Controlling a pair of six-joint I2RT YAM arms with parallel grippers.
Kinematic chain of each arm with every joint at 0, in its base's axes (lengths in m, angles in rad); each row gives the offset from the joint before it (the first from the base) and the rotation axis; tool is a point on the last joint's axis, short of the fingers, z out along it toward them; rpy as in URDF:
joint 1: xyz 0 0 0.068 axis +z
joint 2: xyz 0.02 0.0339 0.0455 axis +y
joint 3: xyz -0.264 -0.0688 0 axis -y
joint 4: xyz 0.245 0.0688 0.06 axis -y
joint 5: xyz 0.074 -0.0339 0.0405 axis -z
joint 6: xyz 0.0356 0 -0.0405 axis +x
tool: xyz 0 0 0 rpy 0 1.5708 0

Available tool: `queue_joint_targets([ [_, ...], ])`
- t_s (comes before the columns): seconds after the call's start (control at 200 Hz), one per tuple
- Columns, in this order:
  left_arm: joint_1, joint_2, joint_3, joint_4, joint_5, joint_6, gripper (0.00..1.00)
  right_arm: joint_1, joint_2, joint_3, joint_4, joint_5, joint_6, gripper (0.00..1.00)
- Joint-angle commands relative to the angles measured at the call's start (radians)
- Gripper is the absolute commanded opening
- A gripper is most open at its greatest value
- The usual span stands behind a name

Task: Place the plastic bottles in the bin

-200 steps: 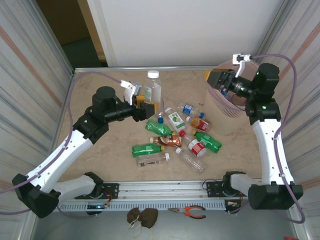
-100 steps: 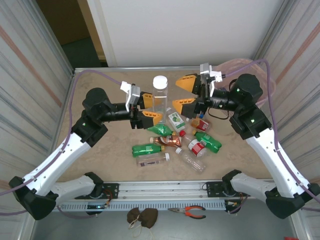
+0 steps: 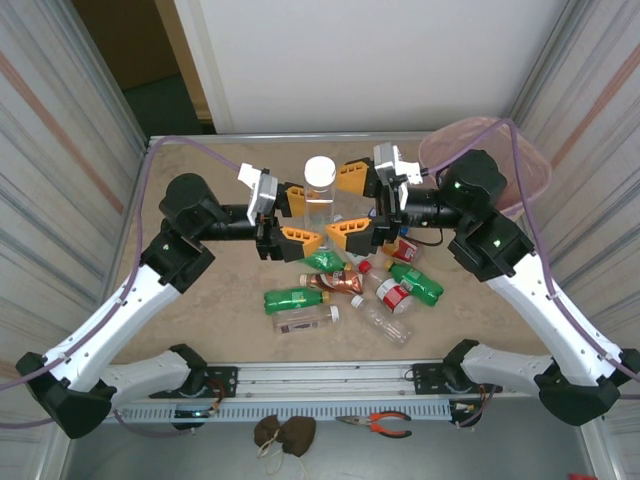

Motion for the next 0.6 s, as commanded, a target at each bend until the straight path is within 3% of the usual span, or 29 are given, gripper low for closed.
queue_joint_targets([
  [0.0, -0.009, -0.006, 0.035, 0.011, 0.012, 0.031, 0.53, 0.007, 0.019, 0.024, -0.022, 0.018, -0.008, 0.87],
  [0.135, -0.012, -0.02, 0.024, -0.002, -0.03, 0.052, 0.53, 0.006, 0.032, 0.022, -0.019, 0.063, 0.016, 0.87],
  [0.591, -0.012, -0.027, 0.017, -0.032, -0.082, 0.076, 0.54, 0.009, 0.029, 0.009, 0.018, 0.053, 0.044, 0.62],
])
